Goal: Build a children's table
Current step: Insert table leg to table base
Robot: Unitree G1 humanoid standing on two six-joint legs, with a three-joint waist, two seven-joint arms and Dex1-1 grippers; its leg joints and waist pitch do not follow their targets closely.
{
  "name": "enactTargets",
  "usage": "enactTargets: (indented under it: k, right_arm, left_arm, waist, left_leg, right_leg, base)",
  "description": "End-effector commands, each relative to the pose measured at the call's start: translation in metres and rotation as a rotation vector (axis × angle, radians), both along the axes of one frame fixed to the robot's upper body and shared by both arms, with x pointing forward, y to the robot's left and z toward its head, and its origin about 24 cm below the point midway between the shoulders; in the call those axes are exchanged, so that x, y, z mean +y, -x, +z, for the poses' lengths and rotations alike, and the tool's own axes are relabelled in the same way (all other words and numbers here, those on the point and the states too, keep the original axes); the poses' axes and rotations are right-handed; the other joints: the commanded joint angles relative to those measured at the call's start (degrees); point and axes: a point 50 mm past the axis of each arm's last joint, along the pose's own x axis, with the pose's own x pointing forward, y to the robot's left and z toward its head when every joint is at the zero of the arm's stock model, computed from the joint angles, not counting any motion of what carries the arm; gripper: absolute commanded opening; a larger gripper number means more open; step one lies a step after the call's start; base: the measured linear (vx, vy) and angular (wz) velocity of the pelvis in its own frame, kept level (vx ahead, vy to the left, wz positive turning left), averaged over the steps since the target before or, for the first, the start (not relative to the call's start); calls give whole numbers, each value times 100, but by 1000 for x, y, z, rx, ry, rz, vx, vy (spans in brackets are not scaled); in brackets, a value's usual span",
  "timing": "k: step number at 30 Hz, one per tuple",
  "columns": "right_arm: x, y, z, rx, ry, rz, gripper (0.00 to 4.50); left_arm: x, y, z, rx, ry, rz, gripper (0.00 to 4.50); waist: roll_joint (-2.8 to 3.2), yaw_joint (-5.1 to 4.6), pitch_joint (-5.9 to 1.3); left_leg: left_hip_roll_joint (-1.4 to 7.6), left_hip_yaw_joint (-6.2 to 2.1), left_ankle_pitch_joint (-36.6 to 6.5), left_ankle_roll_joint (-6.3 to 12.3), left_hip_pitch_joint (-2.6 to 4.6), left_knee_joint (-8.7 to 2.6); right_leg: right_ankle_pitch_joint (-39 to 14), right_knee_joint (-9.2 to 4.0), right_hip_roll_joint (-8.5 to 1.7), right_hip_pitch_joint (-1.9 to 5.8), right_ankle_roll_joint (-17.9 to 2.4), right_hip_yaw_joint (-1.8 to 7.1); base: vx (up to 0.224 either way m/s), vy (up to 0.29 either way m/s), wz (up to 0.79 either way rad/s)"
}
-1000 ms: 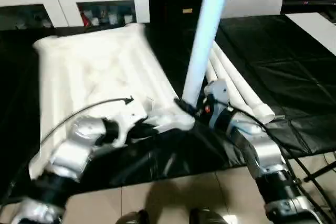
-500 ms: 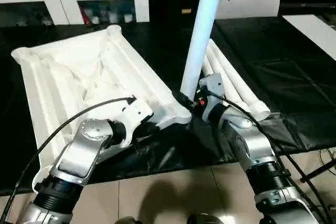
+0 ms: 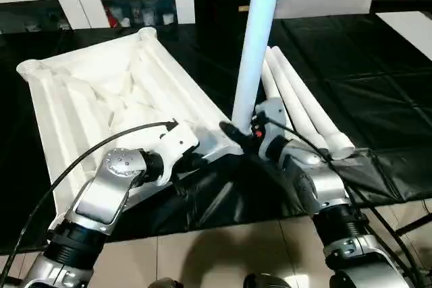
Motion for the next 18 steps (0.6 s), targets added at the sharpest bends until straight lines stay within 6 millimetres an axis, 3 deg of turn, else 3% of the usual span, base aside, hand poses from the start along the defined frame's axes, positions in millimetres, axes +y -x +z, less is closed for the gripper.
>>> enactTargets:
  k: [1,2,4,5,6,8,9,10,18]
  right_arm:
    - [7,17,-24,110,14,84,377]
    - [5,19,-24,103,16,91,382]
    - [1,23,-22,87,16,112,388]
    - [-1,25,-21,82,16,116,388]
    - [-3,27,-20,76,13,121,415]
    - [-6,32,-17,57,14,139,424]
    - [-8,34,-15,46,16,146,431]
    - [-9,35,-13,36,16,154,441]
    - [-21,43,11,-50,91,249,441]
  left_arm:
    - [2,-12,11,-104,-26,36,0]
    - [3,-13,11,-106,-30,32,0]
    - [5,-14,12,-108,-22,16,0]
    - [5,-15,12,-107,-18,10,0]
    - [6,-15,13,-106,-13,-1,0]
    - [8,-14,12,-100,-13,-30,0]
    - [10,-14,11,-92,-19,-51,0]
    - [11,-13,10,-86,-22,-66,0]
    - [16,-9,4,-29,-38,-202,0]
  waist:
    - [43,-4,-447]
    - [50,31,-441]
    - [64,47,-435]
    - [48,73,-411]
    - [48,73,-411]
    - [54,99,-391]
    - [92,95,-402]
    - [76,90,-388]
    - [68,134,-446]
  left_leg:
    - [309,-74,524,730,-15,-334]
    - [322,-60,400,825,-7,-331]
    - [338,-62,206,819,-19,-349]
    - [353,-50,-144,690,-2,-373]
    - [353,-50,-144,690,-2,-373]
    - [358,-48,-512,465,6,-403]
    - [357,-46,-631,378,10,-404]
    - [356,-46,-679,351,1,-417]
    - [329,-39,-201,372,-8,-352]
  right_leg:
    - [790,-136,-397,316,-1653,307]
    - [655,-153,-419,312,-1651,309]
    - [357,-173,-435,329,-1633,303]
    - [-162,-224,-432,320,-1541,311]
    - [-162,-224,-432,320,-1541,311]
    - [-700,-283,-423,313,-1412,319]
    - [-798,-277,-434,309,-1382,329]
    - [-881,-303,-421,305,-1346,324]
    - [-419,-231,-385,336,-1330,327]
  base:
    - [54,-2,0]
    - [0,0,0]
    - [0,0,0]
    - [0,0,0]
    - [0,0,0]
    - [0,0,0]
    - [0,0,0]
    - [0,0,0]
    - [0,0,0]
